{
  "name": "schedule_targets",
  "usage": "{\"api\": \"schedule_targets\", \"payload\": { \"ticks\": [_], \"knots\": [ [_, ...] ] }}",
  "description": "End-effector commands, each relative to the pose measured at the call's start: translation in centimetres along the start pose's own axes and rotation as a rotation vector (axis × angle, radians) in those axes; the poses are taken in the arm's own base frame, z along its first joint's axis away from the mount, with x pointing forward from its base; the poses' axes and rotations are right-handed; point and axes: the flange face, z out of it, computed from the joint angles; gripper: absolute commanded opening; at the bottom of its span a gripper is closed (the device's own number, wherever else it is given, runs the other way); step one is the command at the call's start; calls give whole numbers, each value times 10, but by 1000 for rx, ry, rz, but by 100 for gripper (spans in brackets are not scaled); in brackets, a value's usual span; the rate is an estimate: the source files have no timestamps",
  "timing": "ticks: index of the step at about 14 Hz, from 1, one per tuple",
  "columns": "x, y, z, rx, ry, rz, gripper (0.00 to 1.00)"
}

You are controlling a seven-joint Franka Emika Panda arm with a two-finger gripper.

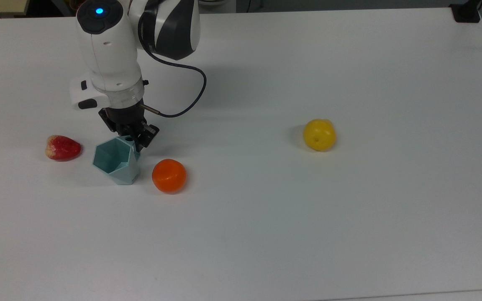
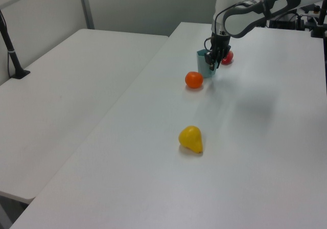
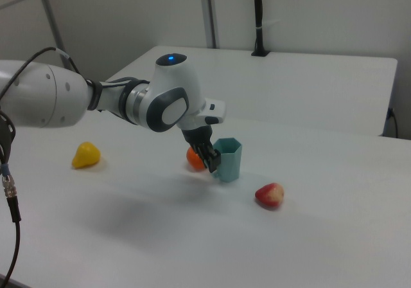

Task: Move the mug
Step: 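Close the gripper on the teal mug's rim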

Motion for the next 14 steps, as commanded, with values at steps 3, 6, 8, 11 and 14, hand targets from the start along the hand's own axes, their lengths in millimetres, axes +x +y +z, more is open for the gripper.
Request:
{"api": "schedule_targets", "payload": {
  "ticks": [3, 6, 8, 11, 14],
  "knots": [
    [2, -2, -2, 2, 21, 5, 19],
    [3, -1, -19, 10, 31, 7, 18],
    [2, -1, -30, 12, 28, 5, 18],
    [-2, 0, -43, 5, 6, -4, 18],
    [-7, -1, -83, 2, 10, -22, 18]
  ]
}}
